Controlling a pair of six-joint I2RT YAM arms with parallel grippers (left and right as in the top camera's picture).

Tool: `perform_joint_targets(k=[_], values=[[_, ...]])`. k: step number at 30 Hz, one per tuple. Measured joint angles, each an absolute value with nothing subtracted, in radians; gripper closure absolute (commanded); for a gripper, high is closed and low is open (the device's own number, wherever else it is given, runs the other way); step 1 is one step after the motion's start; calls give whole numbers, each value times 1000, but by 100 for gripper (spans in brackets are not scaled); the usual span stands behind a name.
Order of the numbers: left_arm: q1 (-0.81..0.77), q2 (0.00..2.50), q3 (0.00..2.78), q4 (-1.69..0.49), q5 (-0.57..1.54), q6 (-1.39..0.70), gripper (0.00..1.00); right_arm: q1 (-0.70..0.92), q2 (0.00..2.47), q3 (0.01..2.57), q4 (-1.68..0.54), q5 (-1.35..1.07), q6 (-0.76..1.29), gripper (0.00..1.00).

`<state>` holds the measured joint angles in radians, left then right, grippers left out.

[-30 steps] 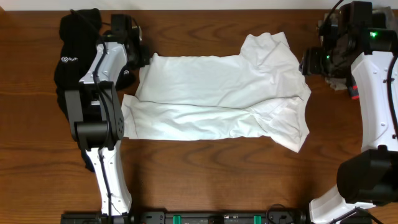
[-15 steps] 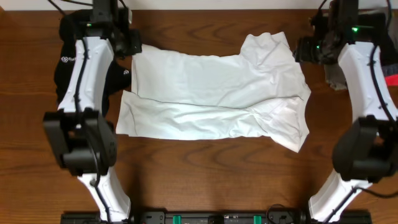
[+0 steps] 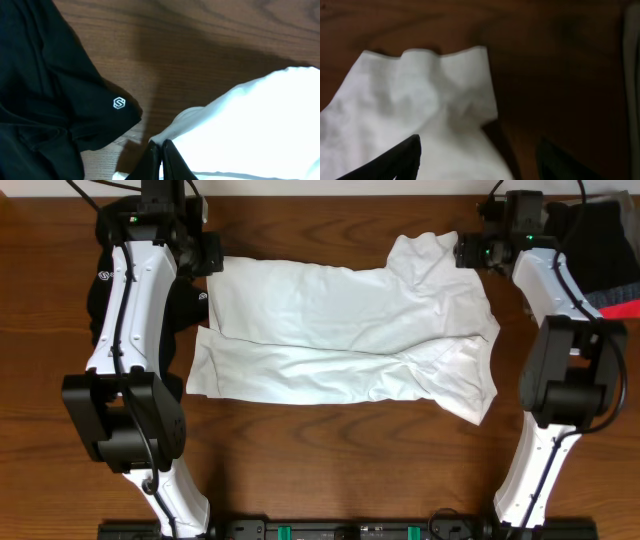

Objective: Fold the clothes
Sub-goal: 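Grasp the T-shirt's top corners with both grippers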

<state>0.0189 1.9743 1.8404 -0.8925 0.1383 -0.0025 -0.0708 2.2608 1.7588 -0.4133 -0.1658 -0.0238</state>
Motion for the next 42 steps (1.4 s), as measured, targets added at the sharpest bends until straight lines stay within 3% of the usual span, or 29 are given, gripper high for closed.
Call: perform_joint_targets(k=[9,18,32,35,39,42], values=[[20,1974,1840,-886,115,-2,94,-71,2328,1759,-272,-266,-6,51],[20,1974,1840,-881,104,-1,94,-71,2337,1759,-260,-308,-15,47],[20,1974,1840,-879,104,1,94,-71,2368,1759,-268,-325,-53,57],[20,1974,1840,-879,104,1,94,-71,2383,1759,-275,-326,-59,67],[20,1974,1840,-879,104,1,94,-71,2384,1759,-275,-330,-65,92],[20,1974,1840,-876,100,0,94,-71,2384,1759,-277,-331,-58,95]])
